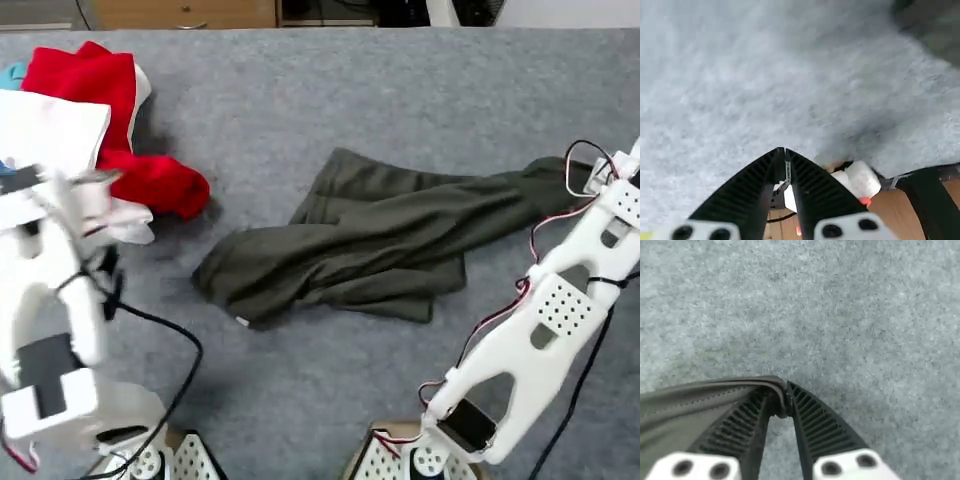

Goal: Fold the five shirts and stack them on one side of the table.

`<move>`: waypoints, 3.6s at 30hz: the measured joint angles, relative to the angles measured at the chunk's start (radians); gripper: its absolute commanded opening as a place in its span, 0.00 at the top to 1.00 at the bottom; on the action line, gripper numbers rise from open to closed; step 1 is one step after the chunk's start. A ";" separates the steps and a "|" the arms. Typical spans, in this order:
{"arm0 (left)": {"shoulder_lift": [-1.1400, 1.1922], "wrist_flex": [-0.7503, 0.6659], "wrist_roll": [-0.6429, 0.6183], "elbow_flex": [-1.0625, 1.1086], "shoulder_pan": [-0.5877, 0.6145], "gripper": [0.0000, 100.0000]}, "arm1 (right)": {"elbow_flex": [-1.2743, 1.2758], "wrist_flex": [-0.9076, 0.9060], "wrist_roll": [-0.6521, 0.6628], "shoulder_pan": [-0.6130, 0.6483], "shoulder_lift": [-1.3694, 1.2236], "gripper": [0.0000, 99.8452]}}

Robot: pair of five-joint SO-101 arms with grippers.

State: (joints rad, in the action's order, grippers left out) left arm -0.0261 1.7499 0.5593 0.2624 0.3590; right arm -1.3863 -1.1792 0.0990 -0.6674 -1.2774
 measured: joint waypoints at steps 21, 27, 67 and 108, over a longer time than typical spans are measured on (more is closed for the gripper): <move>0.721 -0.879 -1.011 -0.789 -0.694 0.77 | -0.032 -0.025 0.000 0.015 -0.023 1.00; 1.051 -0.891 -1.151 -1.155 -0.747 0.79 | -0.032 -0.031 0.000 0.020 -0.023 1.00; 1.386 -0.546 -1.033 -1.726 -0.746 0.98 | -0.034 -0.031 0.037 0.020 -0.023 1.00; 1.404 -0.644 -1.069 -1.731 -0.733 0.83 | -0.034 -0.031 0.037 0.020 -0.023 1.00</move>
State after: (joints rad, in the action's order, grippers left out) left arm 1.3779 1.1055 -0.5102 -1.4684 -0.3744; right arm -1.4200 -1.2098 0.1358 -0.6475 -1.3004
